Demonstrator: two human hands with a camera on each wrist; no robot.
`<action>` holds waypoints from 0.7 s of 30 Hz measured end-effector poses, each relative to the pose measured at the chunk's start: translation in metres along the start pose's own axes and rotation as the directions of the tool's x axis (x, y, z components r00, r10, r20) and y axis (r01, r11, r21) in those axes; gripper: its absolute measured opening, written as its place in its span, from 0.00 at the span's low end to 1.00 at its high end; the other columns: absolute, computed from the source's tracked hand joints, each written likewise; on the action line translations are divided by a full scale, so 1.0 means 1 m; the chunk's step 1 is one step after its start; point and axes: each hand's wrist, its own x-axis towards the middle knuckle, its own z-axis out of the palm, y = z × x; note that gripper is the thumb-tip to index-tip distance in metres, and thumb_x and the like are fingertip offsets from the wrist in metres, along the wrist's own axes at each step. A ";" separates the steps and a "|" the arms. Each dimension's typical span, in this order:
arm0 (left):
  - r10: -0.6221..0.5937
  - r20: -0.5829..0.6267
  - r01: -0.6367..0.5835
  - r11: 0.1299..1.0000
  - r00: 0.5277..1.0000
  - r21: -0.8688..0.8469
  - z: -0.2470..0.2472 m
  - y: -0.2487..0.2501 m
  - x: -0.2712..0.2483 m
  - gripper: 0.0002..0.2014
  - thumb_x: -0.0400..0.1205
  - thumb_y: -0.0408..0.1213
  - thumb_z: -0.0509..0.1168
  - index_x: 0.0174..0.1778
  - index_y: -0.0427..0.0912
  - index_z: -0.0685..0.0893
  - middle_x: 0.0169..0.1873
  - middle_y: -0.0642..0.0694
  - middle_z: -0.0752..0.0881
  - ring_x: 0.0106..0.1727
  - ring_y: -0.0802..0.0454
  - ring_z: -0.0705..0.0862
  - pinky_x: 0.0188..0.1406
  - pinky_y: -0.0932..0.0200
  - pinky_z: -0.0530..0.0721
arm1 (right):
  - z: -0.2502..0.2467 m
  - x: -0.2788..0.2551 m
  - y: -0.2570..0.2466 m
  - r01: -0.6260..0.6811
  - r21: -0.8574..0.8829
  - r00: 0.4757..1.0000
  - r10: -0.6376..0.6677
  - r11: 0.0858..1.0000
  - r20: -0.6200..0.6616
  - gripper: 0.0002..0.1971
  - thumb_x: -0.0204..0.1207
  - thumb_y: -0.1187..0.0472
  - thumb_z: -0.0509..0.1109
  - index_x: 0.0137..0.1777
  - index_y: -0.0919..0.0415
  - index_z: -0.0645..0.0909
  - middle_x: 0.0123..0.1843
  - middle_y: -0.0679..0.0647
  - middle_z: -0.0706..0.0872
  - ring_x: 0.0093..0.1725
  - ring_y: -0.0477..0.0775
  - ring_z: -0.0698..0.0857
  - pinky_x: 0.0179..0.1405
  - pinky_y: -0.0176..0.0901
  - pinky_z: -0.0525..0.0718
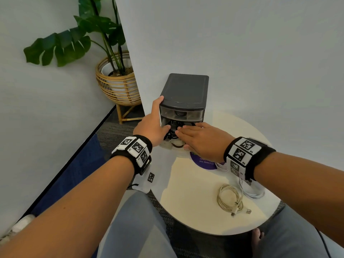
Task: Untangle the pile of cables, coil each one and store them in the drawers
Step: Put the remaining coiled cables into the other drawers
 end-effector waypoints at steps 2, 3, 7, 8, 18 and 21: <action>-0.006 -0.028 0.006 1.000 1.000 0.001 0.001 0.003 0.000 0.46 0.84 0.43 0.72 0.85 0.65 0.44 0.50 0.51 0.80 0.49 0.50 0.83 0.50 0.47 0.86 | 0.002 0.003 -0.003 -0.039 -0.057 0.997 0.034 0.998 -0.074 0.27 0.91 0.48 0.54 0.85 0.60 0.66 0.82 0.57 0.74 0.79 0.61 0.74 0.74 0.57 0.73; -0.009 -0.035 0.009 1.000 0.999 -0.004 0.002 0.004 0.001 0.45 0.84 0.43 0.72 0.84 0.65 0.45 0.51 0.51 0.80 0.51 0.49 0.84 0.51 0.46 0.86 | 0.002 0.004 -0.004 -0.077 -0.095 0.989 0.064 0.993 -0.131 0.25 0.89 0.48 0.58 0.81 0.59 0.72 0.77 0.56 0.79 0.72 0.61 0.78 0.67 0.58 0.76; -0.020 -0.054 0.019 1.000 0.998 -0.025 0.003 0.007 0.004 0.43 0.82 0.41 0.74 0.81 0.64 0.49 0.63 0.43 0.78 0.54 0.42 0.85 0.55 0.39 0.87 | -0.001 0.009 -0.002 -0.263 -0.174 0.939 0.210 0.949 -0.273 0.18 0.72 0.50 0.80 0.59 0.54 0.84 0.60 0.53 0.79 0.57 0.60 0.75 0.51 0.55 0.73; -0.026 -0.060 0.024 0.999 0.998 -0.034 0.003 0.007 0.005 0.42 0.82 0.40 0.73 0.82 0.63 0.51 0.64 0.42 0.75 0.53 0.42 0.84 0.55 0.40 0.87 | -0.003 0.011 0.000 -0.307 -0.149 0.921 0.254 0.940 -0.296 0.20 0.66 0.51 0.84 0.56 0.53 0.85 0.58 0.53 0.79 0.56 0.60 0.75 0.50 0.55 0.73; 0.058 0.016 -0.049 0.934 0.998 -0.354 0.009 -0.003 0.017 0.49 0.77 0.29 0.76 0.86 0.57 0.52 0.76 0.47 0.72 0.70 0.54 0.76 0.66 0.58 0.77 | -0.007 0.009 0.016 -0.475 0.348 0.761 0.575 0.809 -0.300 0.48 0.71 0.42 0.80 0.87 0.49 0.58 0.87 0.53 0.60 0.84 0.61 0.62 0.77 0.65 0.69; 0.097 0.058 -0.069 0.926 0.994 -0.371 0.009 -0.005 0.019 0.54 0.75 0.29 0.79 0.86 0.55 0.49 0.78 0.47 0.72 0.72 0.55 0.77 0.71 0.58 0.78 | -0.004 0.010 0.024 -0.435 0.414 0.796 0.557 0.800 -0.237 0.50 0.74 0.43 0.79 0.89 0.51 0.54 0.90 0.52 0.56 0.88 0.59 0.54 0.83 0.65 0.65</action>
